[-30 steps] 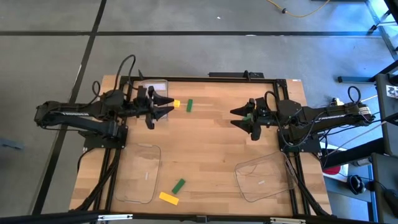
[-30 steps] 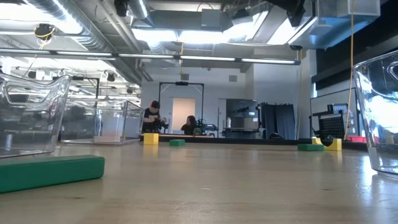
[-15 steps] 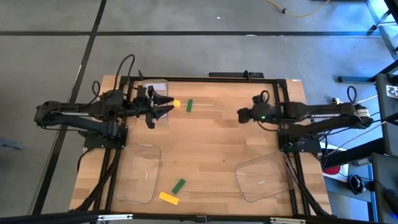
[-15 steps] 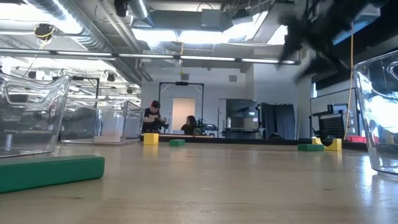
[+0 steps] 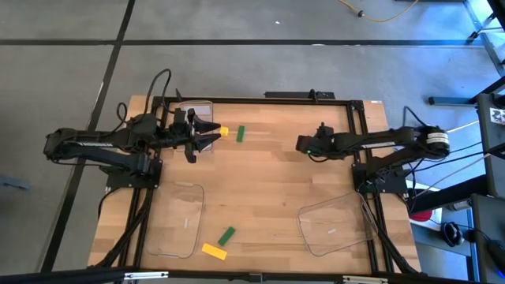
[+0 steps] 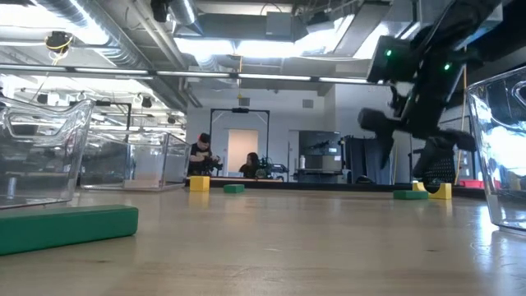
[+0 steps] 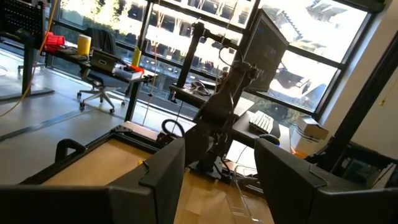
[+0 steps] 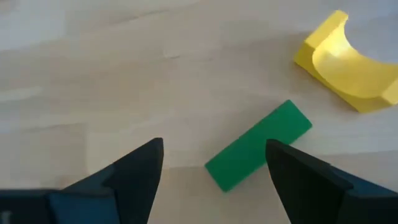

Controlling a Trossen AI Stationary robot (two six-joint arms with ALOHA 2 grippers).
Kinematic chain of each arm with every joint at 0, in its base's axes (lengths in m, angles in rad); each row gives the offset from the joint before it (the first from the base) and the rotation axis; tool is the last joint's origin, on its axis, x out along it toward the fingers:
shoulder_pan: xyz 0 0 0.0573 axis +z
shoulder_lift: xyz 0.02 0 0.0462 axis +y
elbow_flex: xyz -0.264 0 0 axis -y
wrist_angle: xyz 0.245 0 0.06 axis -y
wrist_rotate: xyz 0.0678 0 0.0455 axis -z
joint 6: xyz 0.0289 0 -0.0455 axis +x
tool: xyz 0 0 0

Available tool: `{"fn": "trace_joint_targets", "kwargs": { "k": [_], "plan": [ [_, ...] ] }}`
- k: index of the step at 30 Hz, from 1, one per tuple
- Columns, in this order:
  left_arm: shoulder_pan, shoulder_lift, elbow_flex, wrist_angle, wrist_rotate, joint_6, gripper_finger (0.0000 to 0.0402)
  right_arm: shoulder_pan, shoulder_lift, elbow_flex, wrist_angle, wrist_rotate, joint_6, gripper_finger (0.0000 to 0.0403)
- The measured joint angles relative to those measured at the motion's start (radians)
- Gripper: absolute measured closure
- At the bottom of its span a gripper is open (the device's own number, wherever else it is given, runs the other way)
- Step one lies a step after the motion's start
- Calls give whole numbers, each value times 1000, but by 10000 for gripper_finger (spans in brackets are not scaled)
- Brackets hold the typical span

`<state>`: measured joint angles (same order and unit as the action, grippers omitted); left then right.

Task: Sort & place blocks by color
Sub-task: Put the right green block into the bottom right transparent bin

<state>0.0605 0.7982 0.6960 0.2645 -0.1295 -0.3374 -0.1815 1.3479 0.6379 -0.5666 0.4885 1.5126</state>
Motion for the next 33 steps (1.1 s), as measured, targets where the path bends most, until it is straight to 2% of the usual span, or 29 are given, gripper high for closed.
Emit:
{"fn": "trace_joint_targets", "kwargs": {
  "k": [5,21,23,29,33],
  "plan": [
    [0,0,0,0,0,0,216,-2,70,-3,-2,-10,80,118],
    [0,0,0,-1,0,7,216,-2,151,-3,-49,-53,75,118],
    [0,0,0,-1,0,7,216,-2,151,-3,-57,-57,31,118],
    [0,0,0,-1,0,7,216,-2,151,-2,-55,-100,-266,118],
    [0,0,0,-2,0,6,216,-3,150,-2,-54,-117,-258,118]
  ]
}}
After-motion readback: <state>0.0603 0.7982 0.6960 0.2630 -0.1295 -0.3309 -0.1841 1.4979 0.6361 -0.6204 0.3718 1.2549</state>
